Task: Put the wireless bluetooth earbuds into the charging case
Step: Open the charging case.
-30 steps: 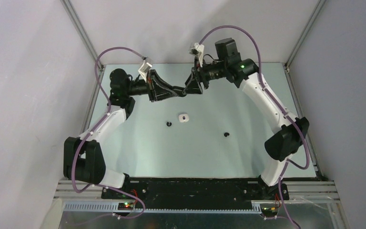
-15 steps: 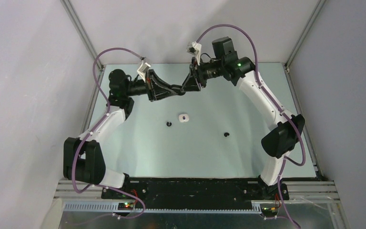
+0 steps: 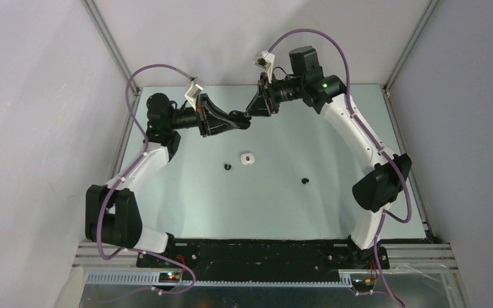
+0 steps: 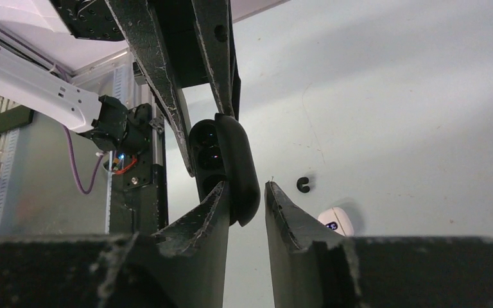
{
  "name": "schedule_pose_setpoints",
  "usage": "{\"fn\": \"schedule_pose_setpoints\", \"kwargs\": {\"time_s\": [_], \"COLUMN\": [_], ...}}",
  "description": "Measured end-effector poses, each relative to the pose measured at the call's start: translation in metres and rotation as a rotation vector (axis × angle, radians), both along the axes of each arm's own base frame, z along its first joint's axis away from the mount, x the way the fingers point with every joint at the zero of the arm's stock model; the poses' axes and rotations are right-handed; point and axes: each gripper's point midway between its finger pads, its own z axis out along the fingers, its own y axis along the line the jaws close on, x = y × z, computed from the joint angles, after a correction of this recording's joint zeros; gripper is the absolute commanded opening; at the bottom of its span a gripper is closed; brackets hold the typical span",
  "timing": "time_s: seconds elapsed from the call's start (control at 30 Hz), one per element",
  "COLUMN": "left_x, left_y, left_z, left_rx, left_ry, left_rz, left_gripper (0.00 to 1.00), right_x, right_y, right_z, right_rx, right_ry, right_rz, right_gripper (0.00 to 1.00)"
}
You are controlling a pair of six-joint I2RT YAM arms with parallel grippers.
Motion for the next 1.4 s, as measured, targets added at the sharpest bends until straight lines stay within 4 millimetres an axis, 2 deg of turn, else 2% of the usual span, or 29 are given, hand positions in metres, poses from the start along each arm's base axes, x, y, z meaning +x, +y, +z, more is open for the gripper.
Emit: {"fn": "schedule_pose_setpoints", "kwargs": {"time_s": [0.27,0.4,0.67,0.73,0.83,0.9,0.93,1.1,1.17,1.27,1.4], "left_x": [-0.001,-0.002,-0.001,0.0,0.002,0.002,0.003,0.006,0.009,0.016,0.021], "left_y": [0.0,-0.001,-0.001,-0.002,-0.002,-0.002,-0.002,-0.002,-0.002,0.0,0.003], "left_z": [0.0,0.0,0.001,-0.001,-0.005,-0.008,-0.009,-0.013,-0.016,-0.023,-0.035], "left_rx": [-0.003,-0.003,-0.008,-0.011,-0.015,-0.016,-0.017,-0.025,-0.028,-0.022,0.008], "left_ry": [0.025,0.029,0.057,0.072,0.1,0.115,0.119,0.147,0.162,0.195,0.235], "left_rz": [-0.001,-0.003,0.004,0.014,0.034,0.041,0.046,0.079,0.102,0.15,0.194], "left_gripper": [0.0,0.0,0.0,0.0,0.0,0.0,0.02,0.38,0.47,0.57,0.63], "right_x": [-0.003,-0.002,-0.001,-0.001,0.001,0.001,0.001,0.004,0.007,0.01,0.015], "right_y": [0.004,0.004,0.003,0.003,0.002,0.002,0.002,0.002,0.003,0.003,0.002], "right_z": [-0.005,-0.008,-0.009,-0.009,-0.013,-0.016,-0.017,-0.02,-0.022,-0.029,-0.036], "right_rx": [-0.017,-0.025,-0.029,-0.032,-0.044,-0.053,-0.056,-0.075,-0.094,-0.139,-0.193], "right_ry": [-0.041,-0.052,-0.066,-0.07,-0.076,-0.078,-0.078,-0.119,-0.157,-0.213,-0.288], "right_rz": [0.02,0.024,0.026,0.024,0.02,0.017,0.016,0.012,0.006,-0.001,-0.005], "right_gripper": [0.26,0.18,0.16,0.13,0.0,0.0,0.0,0.0,0.0,0.0,0.0]}}
